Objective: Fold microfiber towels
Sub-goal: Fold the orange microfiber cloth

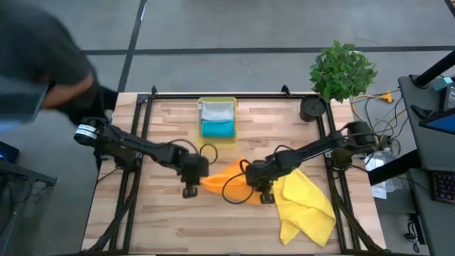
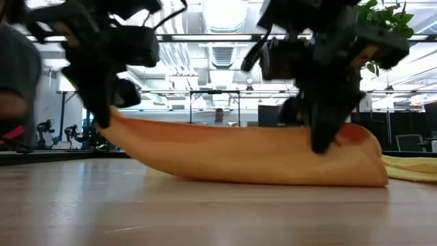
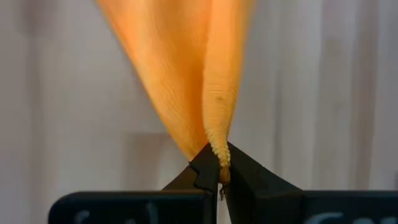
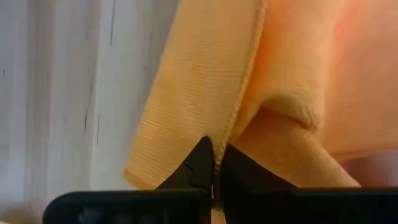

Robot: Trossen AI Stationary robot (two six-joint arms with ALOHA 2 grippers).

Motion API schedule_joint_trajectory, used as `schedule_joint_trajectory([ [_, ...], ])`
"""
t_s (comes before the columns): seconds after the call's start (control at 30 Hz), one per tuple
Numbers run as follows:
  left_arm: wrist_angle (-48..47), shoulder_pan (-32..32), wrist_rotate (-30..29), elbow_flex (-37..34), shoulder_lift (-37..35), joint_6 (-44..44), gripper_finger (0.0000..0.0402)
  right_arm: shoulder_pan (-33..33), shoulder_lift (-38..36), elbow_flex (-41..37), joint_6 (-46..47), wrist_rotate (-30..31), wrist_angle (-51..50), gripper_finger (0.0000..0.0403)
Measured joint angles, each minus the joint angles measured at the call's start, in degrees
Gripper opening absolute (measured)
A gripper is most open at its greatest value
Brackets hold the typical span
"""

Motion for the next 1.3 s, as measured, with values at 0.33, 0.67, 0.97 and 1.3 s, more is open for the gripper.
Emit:
schedule_joint_trajectory([
  [0.33, 6.83, -4.71, -0.12, -3.11, -0.35, -4.8, 0.0, -0.02, 4.06, -0.18, 1.8, -6.37, 1.94, 0.0009],
  [0.67, 7.26, -4.71, -0.12, -3.18, -0.39, -4.76, 0.0, -0.02, 0.18, -0.08, 1.8, -6.33, 3.35, 0.0009],
  [0.97, 7.37, -4.71, -0.12, -3.2, -0.39, -4.76, 0.0, -0.02, 0.07, -0.37, 1.82, -6.3, 3.59, 0.0009],
  [1.3, 8.4, -4.71, -0.15, -3.2, -0.39, -5.18, 0.0, -0.02, 0.07, -1.55, 5.05, -6.8, 4.74, 0.004],
])
